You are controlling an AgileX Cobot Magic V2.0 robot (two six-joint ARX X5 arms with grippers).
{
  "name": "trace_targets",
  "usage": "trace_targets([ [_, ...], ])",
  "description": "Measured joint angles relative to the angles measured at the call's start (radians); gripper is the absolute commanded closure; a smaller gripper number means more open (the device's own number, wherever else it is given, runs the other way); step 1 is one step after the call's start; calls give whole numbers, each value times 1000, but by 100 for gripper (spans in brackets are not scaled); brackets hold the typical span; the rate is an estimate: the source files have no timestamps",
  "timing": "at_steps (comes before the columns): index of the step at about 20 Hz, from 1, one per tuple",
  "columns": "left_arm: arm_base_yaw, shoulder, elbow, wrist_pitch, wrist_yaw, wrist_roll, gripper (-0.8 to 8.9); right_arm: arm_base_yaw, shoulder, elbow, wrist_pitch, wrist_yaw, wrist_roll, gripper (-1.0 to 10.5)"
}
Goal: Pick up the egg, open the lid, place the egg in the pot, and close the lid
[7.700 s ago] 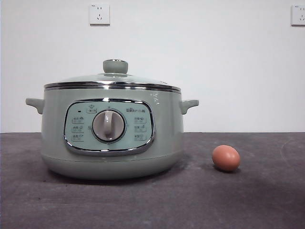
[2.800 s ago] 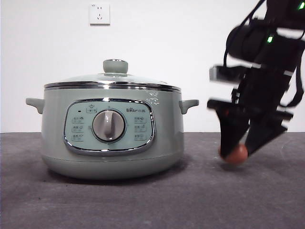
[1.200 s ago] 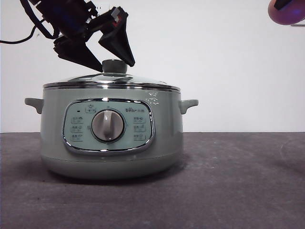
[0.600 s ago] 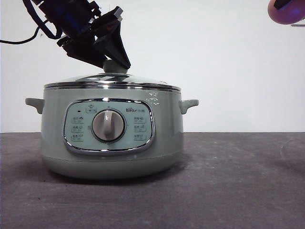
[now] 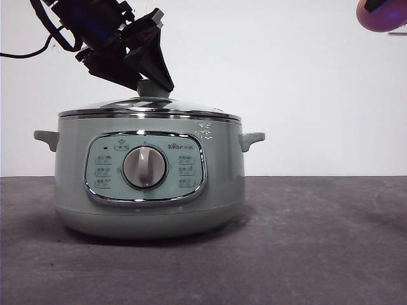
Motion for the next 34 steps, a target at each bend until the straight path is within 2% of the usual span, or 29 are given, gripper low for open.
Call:
trace_targets([
  [7,2,-57,-2,10,-14,-19,822,0,0,0,1,0,0,963],
  [12,2,-93,86,-121,-48,-19,822,0,13,0,29,-15,0,963],
  [14,2,-155,142,-169,-71,-19,822,7,37,0,76,-64,2,964],
  [17,2,-274,208,-258,-100,-19,822,40,101,0,178,-77,3,964],
  [23,2,-464,209,-467,-150,-27,822,164,384,163,261,-79,-11,964],
  [30,2,-626,209,-602,-175,-57,822,257,800,443,299,-77,-75,964],
  [34,2,-682,209,-655,-175,-73,822,303,951,485,367,-72,-121,964],
])
